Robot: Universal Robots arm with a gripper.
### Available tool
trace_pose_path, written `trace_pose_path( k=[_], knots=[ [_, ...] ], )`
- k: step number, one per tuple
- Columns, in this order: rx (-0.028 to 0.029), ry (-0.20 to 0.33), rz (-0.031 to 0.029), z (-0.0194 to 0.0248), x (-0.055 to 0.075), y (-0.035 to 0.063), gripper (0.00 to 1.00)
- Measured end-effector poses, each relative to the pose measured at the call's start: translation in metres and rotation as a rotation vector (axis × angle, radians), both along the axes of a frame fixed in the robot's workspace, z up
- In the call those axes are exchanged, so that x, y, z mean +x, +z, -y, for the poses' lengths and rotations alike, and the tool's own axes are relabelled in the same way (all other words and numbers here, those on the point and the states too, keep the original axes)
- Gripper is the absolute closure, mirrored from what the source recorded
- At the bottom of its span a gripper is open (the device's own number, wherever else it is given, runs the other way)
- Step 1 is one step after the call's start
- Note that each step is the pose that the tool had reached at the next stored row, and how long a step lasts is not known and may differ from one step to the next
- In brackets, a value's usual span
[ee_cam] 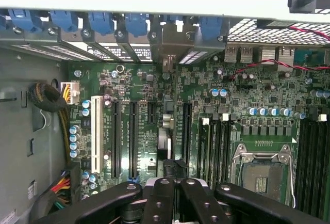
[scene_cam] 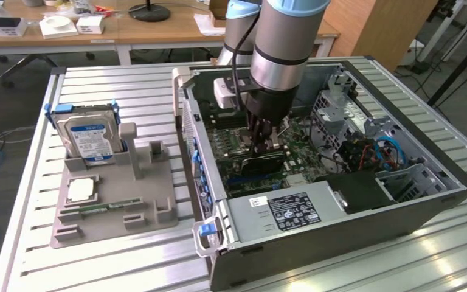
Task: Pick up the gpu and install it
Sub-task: 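Press down on the gpu until it lock into place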
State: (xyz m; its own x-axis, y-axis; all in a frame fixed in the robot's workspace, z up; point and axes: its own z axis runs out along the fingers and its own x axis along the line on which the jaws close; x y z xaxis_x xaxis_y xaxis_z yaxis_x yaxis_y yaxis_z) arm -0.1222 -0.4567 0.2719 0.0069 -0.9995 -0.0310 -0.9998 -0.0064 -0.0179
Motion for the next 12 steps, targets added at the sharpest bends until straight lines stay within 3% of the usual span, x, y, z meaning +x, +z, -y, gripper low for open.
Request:
trace_pose_path(
  k=[12],
  knots=[
    [0.0000,0.000,0.0001,-0.0002,-0.0008,-0.0013,0.90]
  ],
)
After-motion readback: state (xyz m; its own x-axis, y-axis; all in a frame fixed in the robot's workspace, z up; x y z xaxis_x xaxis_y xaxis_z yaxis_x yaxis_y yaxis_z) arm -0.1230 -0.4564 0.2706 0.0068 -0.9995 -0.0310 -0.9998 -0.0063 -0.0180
